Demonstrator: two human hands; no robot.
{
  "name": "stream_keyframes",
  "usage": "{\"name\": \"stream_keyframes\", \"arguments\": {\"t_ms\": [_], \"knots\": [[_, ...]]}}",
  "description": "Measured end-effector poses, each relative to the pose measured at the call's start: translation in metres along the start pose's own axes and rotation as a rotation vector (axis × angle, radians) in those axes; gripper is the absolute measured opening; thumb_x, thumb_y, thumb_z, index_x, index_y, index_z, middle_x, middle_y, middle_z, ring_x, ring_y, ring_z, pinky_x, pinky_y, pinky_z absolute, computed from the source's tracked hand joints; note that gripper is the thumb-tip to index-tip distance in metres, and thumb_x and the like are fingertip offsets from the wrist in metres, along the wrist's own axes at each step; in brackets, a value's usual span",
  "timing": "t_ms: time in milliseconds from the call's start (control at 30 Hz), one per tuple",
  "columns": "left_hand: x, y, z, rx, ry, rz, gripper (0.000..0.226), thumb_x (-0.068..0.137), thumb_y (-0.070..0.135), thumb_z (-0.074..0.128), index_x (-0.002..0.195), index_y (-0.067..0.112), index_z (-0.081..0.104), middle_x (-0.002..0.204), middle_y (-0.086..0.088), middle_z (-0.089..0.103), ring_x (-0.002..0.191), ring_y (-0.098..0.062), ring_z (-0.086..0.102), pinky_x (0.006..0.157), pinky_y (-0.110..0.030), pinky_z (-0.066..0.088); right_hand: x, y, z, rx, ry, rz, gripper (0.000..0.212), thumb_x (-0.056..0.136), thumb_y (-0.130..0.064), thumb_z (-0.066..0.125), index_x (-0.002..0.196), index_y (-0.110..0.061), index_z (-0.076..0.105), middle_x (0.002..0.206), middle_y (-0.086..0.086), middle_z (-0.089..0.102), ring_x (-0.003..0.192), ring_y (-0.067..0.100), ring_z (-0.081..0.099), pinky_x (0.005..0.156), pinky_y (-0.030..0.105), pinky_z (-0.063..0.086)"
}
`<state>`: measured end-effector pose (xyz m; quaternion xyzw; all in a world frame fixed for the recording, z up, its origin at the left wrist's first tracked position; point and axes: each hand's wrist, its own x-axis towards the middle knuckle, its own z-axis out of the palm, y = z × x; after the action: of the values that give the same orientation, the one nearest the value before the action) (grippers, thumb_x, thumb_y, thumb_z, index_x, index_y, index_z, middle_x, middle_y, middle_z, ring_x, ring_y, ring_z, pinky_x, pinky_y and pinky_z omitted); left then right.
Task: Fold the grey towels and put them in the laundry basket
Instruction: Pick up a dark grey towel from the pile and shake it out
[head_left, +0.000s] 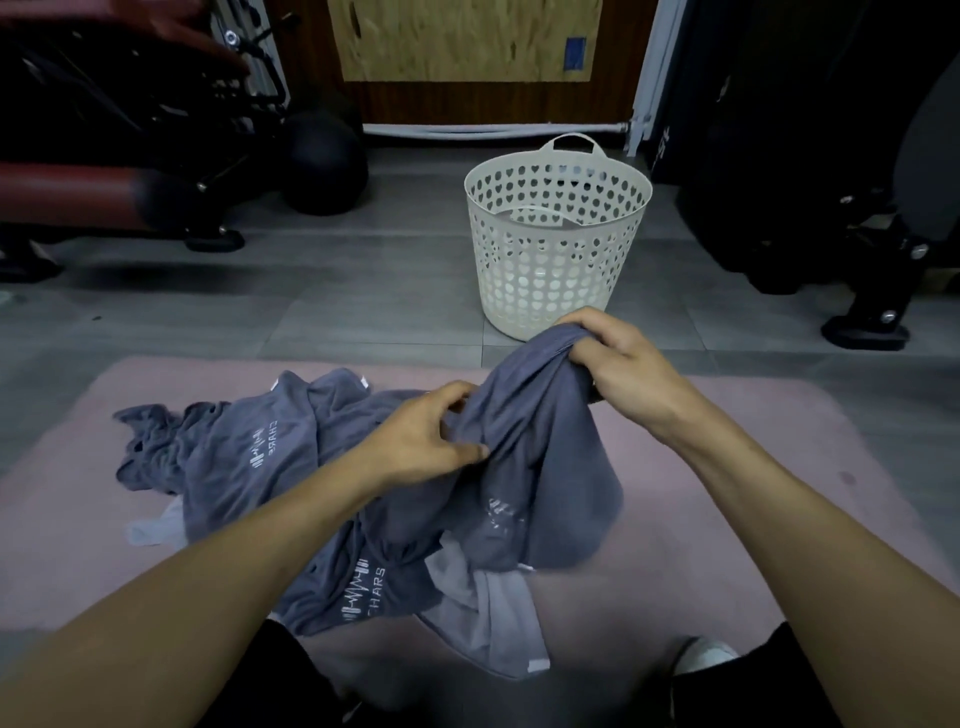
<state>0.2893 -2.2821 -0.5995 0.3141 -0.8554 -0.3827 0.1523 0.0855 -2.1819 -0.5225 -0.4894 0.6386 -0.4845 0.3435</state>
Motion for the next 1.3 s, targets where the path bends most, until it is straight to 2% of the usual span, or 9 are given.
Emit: {"name": "stream_keyframes", "arguments": {"t_ms": [100, 233, 400, 567, 800, 933, 1100, 1200, 1300], "knots": [[0.006, 0.012, 0.008, 0.021, -0.109, -0.001, 0.074, 0.071, 0.037, 0.083, 0.133, 0.042, 0.043, 0.116, 0.028, 0.058, 0.091, -0.001, 0.061, 0.078, -0.02, 0.05, -0.007, -0.003, -0.005, 0.025, 0.017, -0.016, 0.025, 0.092, 0.0, 0.042, 0.094, -0.013, 0.063, 0.078, 0.004, 0.057, 0.07, 0.016, 0.05, 0.061, 0.035, 0.044], [0.025, 0.013, 0.036, 0.075, -0.088, -0.017, 0.023, 0.082, 0.041, 0.07, 0.094, 0.022, 0.066, 0.084, 0.018, 0.065, 0.07, 0.005, 0.057, 0.07, -0.028, 0.05, -0.013, 0.003, -0.011, -0.011, 0.021, -0.038, 0.025, 0.093, 0.0, 0.044, 0.098, -0.016, 0.063, 0.082, 0.004, 0.061, 0.073, 0.017, 0.055, 0.061, 0.037, 0.048], [0.046, 0.034, 0.041, -0.174, 0.108, -0.136, 0.021, 0.092, 0.01, 0.057, 0.076, -0.003, 0.06, 0.063, -0.004, 0.053, 0.054, -0.009, 0.048, 0.055, -0.028, 0.044, -0.025, 0.028, -0.04, -0.289, 0.129, -0.006, 0.014, 0.094, -0.011, 0.052, 0.102, -0.021, 0.057, 0.085, -0.01, 0.063, 0.071, 0.002, 0.057, 0.063, 0.016, 0.042], [0.053, 0.051, 0.036, -0.338, 0.246, -0.247, 0.018, 0.091, 0.009, 0.06, 0.076, 0.017, 0.067, 0.066, -0.006, 0.064, 0.056, -0.017, 0.058, 0.053, -0.027, 0.052, -0.035, 0.053, -0.063, -0.611, 0.208, 0.061, 0.005, 0.089, -0.017, 0.058, 0.084, -0.018, 0.056, 0.076, -0.008, 0.059, 0.073, 0.017, 0.055, 0.059, 0.023, 0.041], [0.054, 0.066, 0.031, -0.31, 0.207, -0.46, 0.04, 0.085, 0.025, 0.068, 0.052, 0.016, 0.048, 0.042, 0.002, 0.046, 0.038, -0.011, 0.041, 0.043, -0.017, 0.038, -0.04, 0.056, -0.071, -0.47, 0.361, 0.112, 0.017, 0.084, -0.025, 0.071, 0.094, -0.019, 0.059, 0.078, -0.005, 0.065, 0.071, 0.012, 0.062, 0.057, 0.021, 0.046], [0.053, 0.082, 0.031, -0.723, 0.177, -0.534, 0.022, 0.092, 0.013, 0.063, 0.07, 0.01, 0.061, 0.061, -0.006, 0.063, 0.046, -0.013, 0.058, 0.045, -0.021, 0.05, -0.043, 0.064, -0.062, -0.54, 0.18, 0.256, 0.037, 0.081, -0.028, 0.075, 0.112, -0.02, 0.057, 0.102, -0.003, 0.06, 0.087, 0.017, 0.061, 0.076, 0.026, 0.048], [0.056, 0.084, 0.021, -1.128, 0.275, -0.607, 0.014, 0.095, 0.001, 0.054, 0.082, 0.001, 0.059, 0.051, -0.004, 0.065, 0.044, -0.01, 0.063, 0.041, -0.021, 0.05, -0.046, 0.063, -0.034, -0.373, -0.165, 0.264, 0.032, 0.075, -0.034, 0.079, 0.102, -0.021, 0.066, 0.094, -0.007, 0.07, 0.088, 0.011, 0.066, 0.08, 0.021, 0.051], [0.056, 0.079, 0.012, -1.24, 0.301, -0.6, 0.017, 0.096, -0.002, 0.049, 0.082, 0.002, 0.056, 0.05, -0.003, 0.062, 0.042, -0.006, 0.06, 0.042, -0.015, 0.049, -0.044, 0.065, -0.016, -0.339, -0.317, 0.26, 0.047, 0.069, -0.041, 0.083, 0.108, -0.021, 0.066, 0.102, -0.006, 0.068, 0.097, 0.012, 0.066, 0.094, 0.027, 0.051], [0.054, 0.068, 0.006, -1.278, 0.355, -0.604, 0.014, 0.095, -0.003, 0.049, 0.084, 0.001, 0.057, 0.057, -0.006, 0.062, 0.044, -0.007, 0.06, 0.044, -0.015, 0.049, -0.039, 0.07, -0.005, -0.325, -0.375, 0.252, 0.049, 0.06, -0.049, 0.083, 0.095, -0.017, 0.07, 0.097, 0.005, 0.072, 0.084, 0.014, 0.066, 0.089, 0.036, 0.052]]}}
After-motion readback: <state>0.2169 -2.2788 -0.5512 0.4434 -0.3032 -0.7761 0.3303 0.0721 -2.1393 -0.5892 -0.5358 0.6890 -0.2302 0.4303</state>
